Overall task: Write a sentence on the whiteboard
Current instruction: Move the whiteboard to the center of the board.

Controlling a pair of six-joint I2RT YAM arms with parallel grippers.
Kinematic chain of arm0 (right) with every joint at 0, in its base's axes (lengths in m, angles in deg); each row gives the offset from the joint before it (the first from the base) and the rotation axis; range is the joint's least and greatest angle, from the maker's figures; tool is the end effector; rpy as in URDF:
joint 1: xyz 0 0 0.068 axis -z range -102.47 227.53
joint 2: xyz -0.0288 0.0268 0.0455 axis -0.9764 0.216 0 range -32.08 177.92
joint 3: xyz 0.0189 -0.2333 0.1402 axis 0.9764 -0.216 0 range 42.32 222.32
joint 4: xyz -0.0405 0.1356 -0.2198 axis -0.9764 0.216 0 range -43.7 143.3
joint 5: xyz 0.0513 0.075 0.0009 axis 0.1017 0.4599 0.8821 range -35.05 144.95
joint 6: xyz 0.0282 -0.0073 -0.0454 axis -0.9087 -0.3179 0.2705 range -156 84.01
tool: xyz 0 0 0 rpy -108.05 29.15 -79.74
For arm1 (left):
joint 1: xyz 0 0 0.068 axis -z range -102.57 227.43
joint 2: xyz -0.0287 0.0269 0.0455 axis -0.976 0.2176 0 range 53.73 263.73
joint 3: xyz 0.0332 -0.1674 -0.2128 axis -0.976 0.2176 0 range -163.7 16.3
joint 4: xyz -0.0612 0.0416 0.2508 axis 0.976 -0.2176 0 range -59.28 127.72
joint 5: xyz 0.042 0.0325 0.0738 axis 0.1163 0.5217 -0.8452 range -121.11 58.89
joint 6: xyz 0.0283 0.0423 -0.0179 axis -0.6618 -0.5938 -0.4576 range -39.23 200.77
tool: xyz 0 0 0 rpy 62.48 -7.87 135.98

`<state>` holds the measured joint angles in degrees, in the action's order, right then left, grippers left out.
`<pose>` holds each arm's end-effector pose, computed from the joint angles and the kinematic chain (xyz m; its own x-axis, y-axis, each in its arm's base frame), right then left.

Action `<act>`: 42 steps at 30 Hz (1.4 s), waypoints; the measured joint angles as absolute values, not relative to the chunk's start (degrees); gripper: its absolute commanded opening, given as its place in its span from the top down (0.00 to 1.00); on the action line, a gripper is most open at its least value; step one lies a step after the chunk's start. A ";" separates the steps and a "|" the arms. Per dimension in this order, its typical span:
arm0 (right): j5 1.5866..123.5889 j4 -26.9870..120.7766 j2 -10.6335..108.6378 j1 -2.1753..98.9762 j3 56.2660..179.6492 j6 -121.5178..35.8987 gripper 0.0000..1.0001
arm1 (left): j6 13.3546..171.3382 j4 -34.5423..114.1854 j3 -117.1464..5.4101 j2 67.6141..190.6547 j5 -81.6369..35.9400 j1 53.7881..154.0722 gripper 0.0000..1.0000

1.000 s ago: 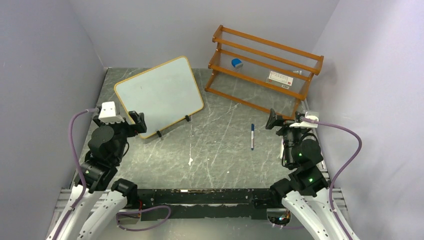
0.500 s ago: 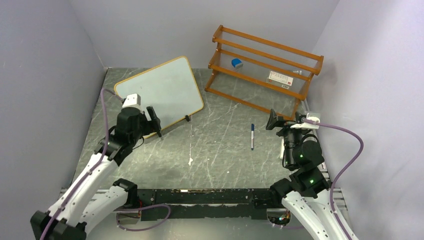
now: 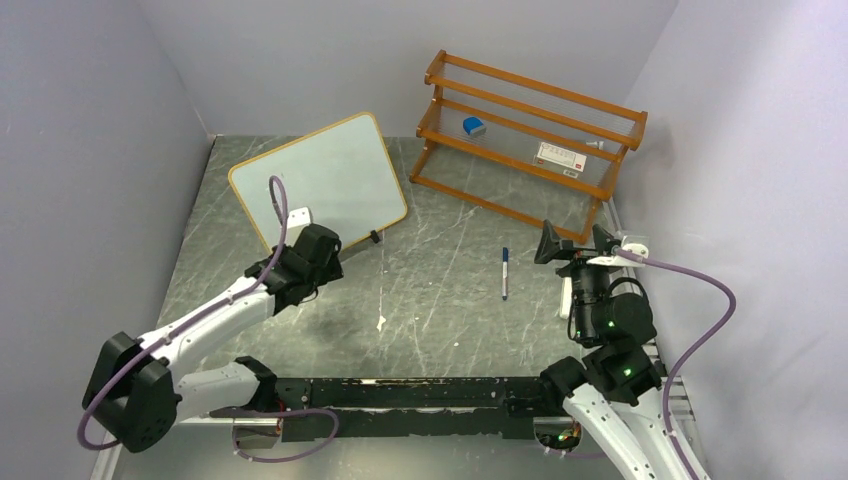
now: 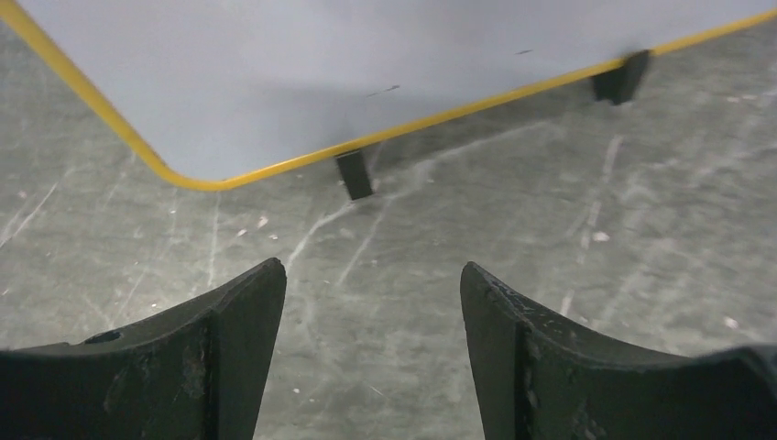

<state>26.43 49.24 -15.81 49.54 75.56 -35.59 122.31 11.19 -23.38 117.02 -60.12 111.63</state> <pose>0.0834 0.0251 0.3418 0.2140 0.1068 -0.9710 -0.0019 0.9941 0.1089 0.1895 -0.1080 0.2254 -0.6307 -0.2727 -0.7265 -0.2457 0.9582 -0.1464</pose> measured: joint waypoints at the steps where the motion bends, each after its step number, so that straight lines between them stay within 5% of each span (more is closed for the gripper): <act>1: 26.54 49.20 -15.96 49.54 75.45 -35.59 0.00 | 123.20 11.28 -22.90 117.82 -61.09 111.67 0.30; 23: 28.53 47.84 -17.49 49.17 74.33 -35.24 0.00 | 127.62 26.28 -19.45 132.29 -65.00 106.80 0.53; 27: 28.64 47.84 -17.47 49.15 74.33 -35.15 0.00 | 127.46 28.61 -19.40 135.37 -64.96 106.49 0.61; 33: 28.60 47.82 -17.47 49.15 74.29 -34.85 0.00 | 127.05 30.69 -19.18 137.41 -64.98 106.45 0.91; 42: 28.55 47.80 -18.30 49.01 73.68 -34.59 0.00 | 128.78 31.81 -18.86 137.74 -65.96 109.66 0.95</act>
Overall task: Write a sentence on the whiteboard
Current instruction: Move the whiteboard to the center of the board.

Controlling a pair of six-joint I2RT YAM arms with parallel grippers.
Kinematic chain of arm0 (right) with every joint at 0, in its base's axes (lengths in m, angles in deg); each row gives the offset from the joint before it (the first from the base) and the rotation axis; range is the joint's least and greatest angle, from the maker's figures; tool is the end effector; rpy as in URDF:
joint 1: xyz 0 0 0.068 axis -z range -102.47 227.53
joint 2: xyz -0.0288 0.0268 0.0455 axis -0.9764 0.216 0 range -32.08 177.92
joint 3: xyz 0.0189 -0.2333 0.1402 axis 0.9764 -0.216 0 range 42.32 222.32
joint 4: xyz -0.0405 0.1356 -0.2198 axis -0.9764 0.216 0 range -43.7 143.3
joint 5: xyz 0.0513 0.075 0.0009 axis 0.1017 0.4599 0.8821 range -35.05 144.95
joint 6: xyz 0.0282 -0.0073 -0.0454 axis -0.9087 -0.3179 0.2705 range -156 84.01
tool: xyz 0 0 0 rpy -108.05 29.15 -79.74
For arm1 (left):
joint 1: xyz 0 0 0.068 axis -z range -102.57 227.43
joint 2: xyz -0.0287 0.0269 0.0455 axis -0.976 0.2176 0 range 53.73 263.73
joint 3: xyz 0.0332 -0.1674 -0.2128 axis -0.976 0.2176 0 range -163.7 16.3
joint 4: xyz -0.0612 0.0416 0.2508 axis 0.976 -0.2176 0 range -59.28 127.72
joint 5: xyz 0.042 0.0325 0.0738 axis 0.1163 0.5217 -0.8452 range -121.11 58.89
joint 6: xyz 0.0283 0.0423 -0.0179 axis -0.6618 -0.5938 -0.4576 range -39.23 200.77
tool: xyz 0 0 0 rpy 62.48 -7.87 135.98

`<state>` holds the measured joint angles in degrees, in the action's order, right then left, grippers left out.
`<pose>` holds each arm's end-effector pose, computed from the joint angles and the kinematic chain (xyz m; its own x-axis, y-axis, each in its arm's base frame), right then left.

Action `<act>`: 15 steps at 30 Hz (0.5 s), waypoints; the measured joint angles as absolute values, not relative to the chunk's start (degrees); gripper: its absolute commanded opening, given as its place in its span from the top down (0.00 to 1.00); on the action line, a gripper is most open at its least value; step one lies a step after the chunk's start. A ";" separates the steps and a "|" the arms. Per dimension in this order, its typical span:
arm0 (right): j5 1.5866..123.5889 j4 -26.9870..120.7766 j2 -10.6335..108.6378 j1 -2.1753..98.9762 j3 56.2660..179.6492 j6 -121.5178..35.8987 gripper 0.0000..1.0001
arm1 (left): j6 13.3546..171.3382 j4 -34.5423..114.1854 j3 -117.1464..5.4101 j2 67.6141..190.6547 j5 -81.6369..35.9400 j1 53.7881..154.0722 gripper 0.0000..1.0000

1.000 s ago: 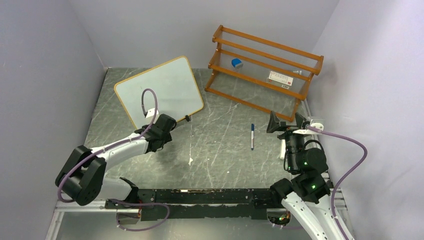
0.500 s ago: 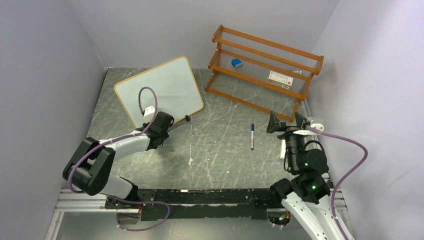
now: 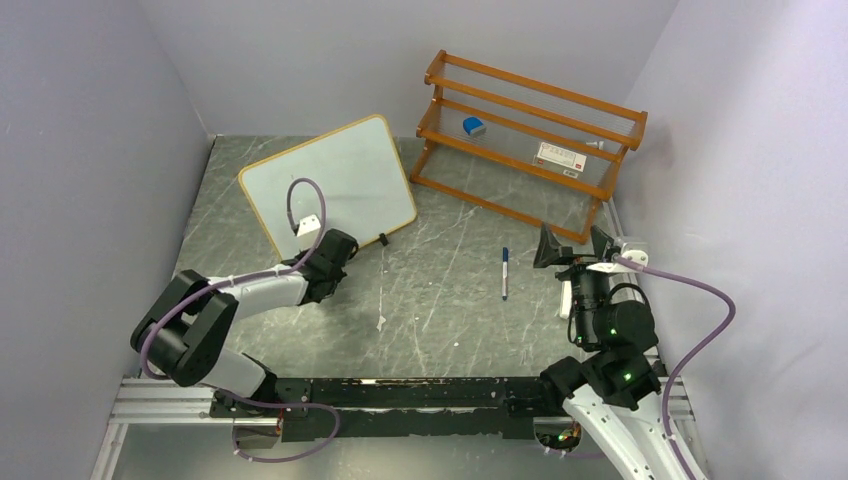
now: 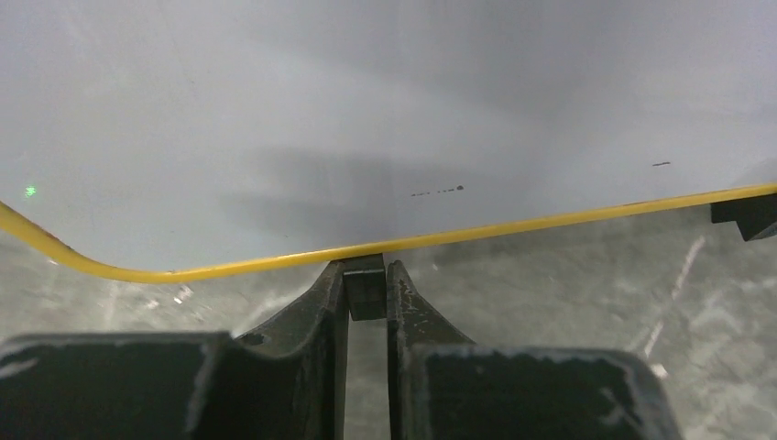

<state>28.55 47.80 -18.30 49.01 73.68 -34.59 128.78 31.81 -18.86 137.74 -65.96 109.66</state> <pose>0.0784 0.0246 0.3368 0.2445 0.1079 -0.9636 -0.0464 0.9940 0.0995 0.2295 -0.1207 0.1467 -0.5802 -0.3554 -0.7329 -0.4075 0.9057 -0.1167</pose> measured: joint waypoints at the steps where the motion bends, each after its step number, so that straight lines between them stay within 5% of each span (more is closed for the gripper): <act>1: 28.55 47.80 -18.47 48.99 73.68 -34.61 0.00 | 129.50 31.76 -18.75 137.74 -66.05 110.71 0.95; 15: 28.47 47.80 -19.46 48.51 73.68 -34.67 0.00 | 138.48 30.78 -19.31 139.13 -67.29 126.42 0.95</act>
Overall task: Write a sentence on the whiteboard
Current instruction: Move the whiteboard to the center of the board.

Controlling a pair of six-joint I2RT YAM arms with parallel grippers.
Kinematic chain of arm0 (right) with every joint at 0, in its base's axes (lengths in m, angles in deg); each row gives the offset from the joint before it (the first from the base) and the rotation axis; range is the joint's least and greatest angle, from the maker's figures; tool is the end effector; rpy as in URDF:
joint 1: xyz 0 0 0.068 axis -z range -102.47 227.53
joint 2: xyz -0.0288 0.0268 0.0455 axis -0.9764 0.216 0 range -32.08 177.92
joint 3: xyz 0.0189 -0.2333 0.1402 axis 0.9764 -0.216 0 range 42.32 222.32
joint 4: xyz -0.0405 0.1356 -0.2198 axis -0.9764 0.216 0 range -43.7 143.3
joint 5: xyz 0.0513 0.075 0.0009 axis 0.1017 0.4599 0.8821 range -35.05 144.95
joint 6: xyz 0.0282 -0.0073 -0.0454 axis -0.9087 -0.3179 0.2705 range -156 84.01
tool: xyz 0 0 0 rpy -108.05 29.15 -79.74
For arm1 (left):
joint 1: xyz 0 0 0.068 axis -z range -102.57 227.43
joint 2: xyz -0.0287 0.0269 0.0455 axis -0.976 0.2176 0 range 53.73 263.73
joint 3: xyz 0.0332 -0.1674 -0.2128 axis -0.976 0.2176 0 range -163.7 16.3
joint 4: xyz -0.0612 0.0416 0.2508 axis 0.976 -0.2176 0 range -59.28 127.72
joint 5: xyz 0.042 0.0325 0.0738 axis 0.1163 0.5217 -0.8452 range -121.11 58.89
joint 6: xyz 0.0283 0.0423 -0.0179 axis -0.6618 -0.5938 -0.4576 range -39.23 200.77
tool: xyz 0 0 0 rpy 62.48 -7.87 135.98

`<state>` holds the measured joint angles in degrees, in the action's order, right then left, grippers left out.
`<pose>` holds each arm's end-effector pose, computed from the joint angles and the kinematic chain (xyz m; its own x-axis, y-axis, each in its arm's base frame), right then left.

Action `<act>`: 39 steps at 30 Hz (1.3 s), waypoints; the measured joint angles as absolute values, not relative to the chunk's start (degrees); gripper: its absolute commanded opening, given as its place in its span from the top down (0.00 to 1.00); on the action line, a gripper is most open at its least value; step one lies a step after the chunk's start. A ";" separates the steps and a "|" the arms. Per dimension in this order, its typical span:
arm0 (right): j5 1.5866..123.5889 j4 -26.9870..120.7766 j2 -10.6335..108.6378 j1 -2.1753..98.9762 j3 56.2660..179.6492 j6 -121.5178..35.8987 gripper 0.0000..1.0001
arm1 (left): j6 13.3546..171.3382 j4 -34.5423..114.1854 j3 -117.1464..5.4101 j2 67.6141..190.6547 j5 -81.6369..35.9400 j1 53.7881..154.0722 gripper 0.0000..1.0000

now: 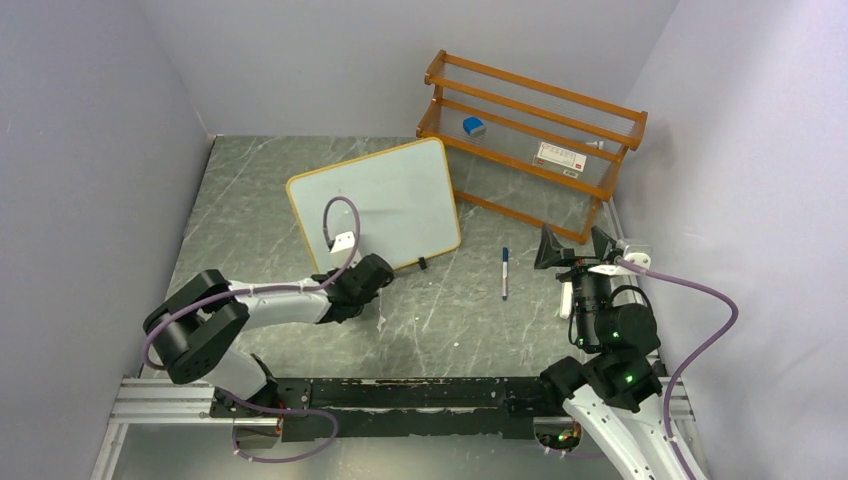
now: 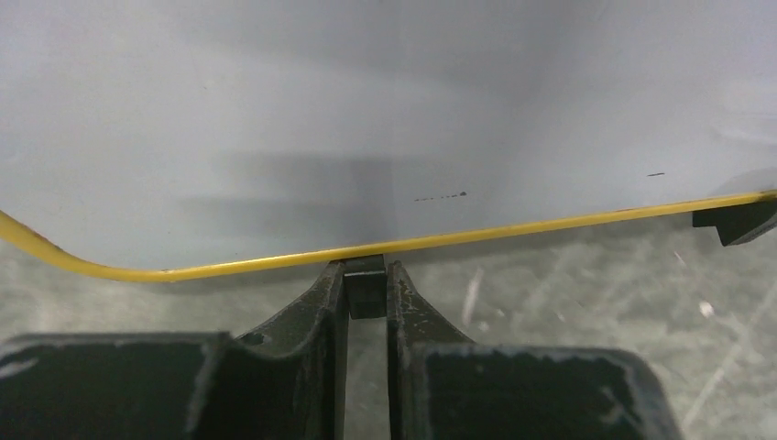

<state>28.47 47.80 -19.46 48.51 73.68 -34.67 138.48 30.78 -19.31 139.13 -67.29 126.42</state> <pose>0.0742 0.0231 0.3380 0.2605 0.1209 -0.9579 -0.0559 0.9924 0.1100 0.1860 -0.1819 0.1423 -0.6283 -0.3174 -0.7102 -0.2521 0.9468 -0.2001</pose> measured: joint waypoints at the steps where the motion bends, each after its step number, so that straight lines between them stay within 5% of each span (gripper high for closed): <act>1: 28.47 47.82 -19.46 48.51 73.68 -34.67 0.00 | 139.18 30.32 -19.86 139.55 -67.47 127.60 0.95; 17: 28.20 47.84 -19.46 48.01 73.68 -35.02 0.00 | 147.57 24.81 -26.48 145.43 -70.31 135.97 0.83; 29: 28.16 47.86 -19.46 47.77 73.70 -35.37 0.00 | 151.24 23.92 -27.58 146.61 -71.84 139.71 0.91; 39: 27.35 48.30 -19.24 47.49 74.20 -36.25 0.00 | 154.74 21.38 -27.60 146.02 -72.06 143.27 0.70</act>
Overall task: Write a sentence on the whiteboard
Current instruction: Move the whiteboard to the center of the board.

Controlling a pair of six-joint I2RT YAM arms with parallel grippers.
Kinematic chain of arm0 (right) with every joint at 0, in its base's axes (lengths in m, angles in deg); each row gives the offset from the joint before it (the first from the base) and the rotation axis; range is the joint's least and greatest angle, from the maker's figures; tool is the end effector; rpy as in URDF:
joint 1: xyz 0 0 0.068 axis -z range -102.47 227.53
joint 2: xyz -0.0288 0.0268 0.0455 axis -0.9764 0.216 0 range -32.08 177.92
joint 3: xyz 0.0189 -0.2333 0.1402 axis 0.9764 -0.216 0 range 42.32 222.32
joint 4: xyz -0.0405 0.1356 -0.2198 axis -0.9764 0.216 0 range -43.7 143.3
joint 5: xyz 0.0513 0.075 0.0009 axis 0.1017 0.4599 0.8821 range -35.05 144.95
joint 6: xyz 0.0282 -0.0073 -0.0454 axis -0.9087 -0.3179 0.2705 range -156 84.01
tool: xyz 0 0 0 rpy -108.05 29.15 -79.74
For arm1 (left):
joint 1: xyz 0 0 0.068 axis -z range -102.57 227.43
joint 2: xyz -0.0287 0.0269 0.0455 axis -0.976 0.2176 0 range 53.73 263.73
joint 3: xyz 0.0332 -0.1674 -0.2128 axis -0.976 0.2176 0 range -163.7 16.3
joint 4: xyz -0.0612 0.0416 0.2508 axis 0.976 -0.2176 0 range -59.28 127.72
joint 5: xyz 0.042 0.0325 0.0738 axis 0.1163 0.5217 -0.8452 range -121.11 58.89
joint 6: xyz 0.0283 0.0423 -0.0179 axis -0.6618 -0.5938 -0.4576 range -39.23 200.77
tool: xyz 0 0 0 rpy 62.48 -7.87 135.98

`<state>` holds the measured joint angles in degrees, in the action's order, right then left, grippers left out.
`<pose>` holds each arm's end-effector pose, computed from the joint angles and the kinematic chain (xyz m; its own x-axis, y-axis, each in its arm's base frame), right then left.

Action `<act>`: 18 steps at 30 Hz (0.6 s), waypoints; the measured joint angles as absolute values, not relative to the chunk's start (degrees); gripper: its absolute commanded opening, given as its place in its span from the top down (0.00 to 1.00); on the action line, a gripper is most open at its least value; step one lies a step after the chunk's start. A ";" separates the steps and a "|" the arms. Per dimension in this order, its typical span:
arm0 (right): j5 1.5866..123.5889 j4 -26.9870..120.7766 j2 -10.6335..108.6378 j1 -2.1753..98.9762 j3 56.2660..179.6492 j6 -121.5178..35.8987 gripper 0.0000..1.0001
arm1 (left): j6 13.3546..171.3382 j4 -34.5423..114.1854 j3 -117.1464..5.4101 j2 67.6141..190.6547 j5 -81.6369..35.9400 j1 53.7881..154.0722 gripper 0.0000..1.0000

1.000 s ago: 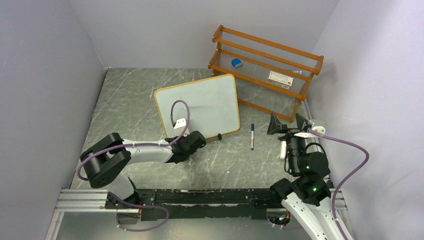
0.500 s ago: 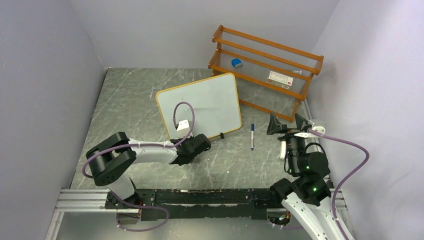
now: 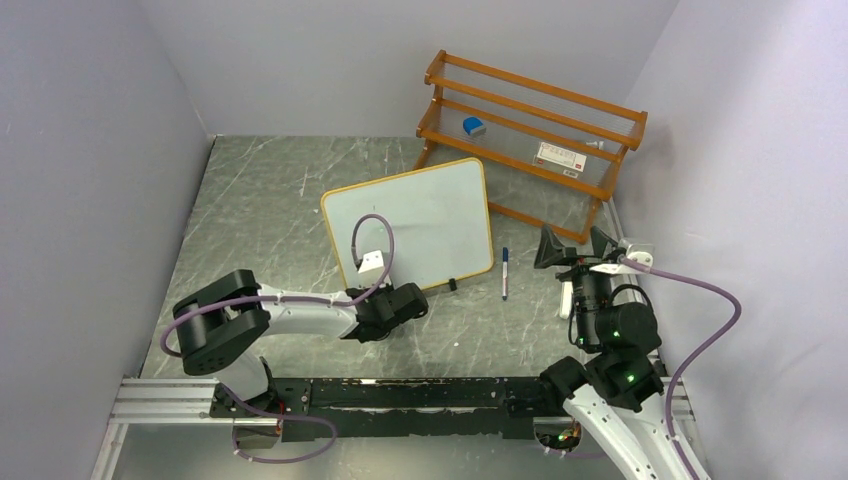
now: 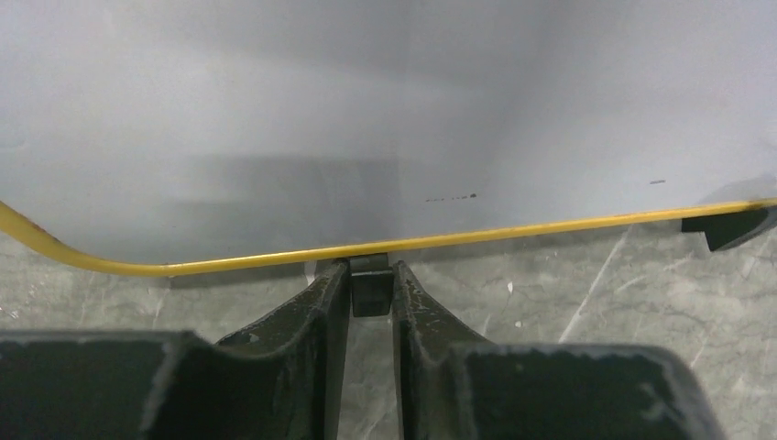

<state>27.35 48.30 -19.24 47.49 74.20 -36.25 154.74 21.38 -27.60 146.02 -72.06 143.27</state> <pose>0.0735 0.0235 0.3397 0.2534 0.1511 -0.9555 -0.0614 0.9882 0.1400 0.1364 -0.2471 0.1427 -0.6545 -0.3147 -0.6874 -0.1972 0.9488 -0.2467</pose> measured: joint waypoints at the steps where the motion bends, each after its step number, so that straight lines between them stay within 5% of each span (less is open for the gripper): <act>1: 27.18 48.45 -19.02 47.49 74.40 -36.66 0.00 | 154.98 21.18 -27.60 145.93 -71.93 143.41 0.68; 18: 24.93 63.93 2.60 47.29 84.69 -51.63 0.00 | 148.56 15.98 -30.70 128.75 -68.23 145.53 0.16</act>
